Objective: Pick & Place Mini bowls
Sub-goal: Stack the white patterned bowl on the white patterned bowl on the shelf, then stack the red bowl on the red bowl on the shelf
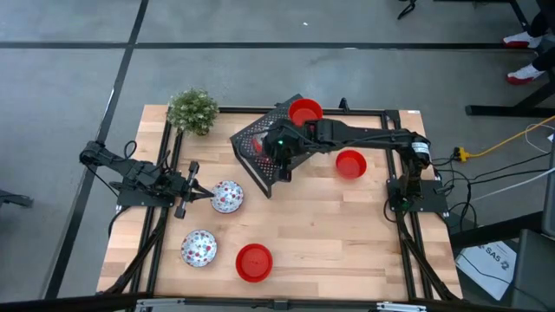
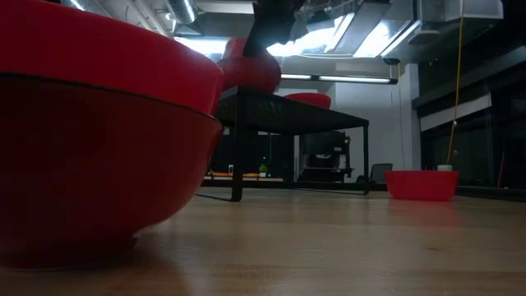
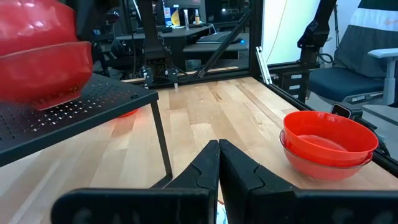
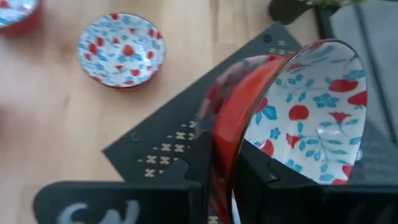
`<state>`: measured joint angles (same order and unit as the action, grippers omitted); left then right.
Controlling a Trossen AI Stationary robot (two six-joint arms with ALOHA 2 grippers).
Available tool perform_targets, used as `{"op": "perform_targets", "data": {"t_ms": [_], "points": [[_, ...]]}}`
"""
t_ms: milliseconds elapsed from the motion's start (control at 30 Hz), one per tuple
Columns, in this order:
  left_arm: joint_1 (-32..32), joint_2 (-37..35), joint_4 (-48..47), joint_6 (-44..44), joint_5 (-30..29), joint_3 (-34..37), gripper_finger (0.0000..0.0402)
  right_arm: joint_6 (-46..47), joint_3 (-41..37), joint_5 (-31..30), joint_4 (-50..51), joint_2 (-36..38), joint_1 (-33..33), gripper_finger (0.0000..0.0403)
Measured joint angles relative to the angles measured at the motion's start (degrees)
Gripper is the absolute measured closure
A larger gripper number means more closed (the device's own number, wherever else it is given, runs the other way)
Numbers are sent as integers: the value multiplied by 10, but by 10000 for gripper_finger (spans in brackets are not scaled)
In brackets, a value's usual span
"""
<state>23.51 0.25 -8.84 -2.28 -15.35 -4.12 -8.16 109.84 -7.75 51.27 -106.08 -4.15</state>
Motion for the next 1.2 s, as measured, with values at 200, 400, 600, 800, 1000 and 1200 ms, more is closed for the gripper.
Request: {"op": "perform_targets", "data": {"t_ms": [200,400,600,800,1000,1200], "points": [[0,0,0,0,0,0,398,17,0,28,1,0,-5,352],[0,0,0,0,0,0,398,17,0,30,2,0,-4,352],[0,0,0,0,0,0,398,17,0,30,2,0,-4,352],[0,0,0,0,0,0,398,17,6,29,9,1,-4,352],[0,0,0,0,0,0,398,17,41,28,12,2,-5,352],[0,0,0,0,0,0,398,30,81,54,17,3,-5,352]]}}
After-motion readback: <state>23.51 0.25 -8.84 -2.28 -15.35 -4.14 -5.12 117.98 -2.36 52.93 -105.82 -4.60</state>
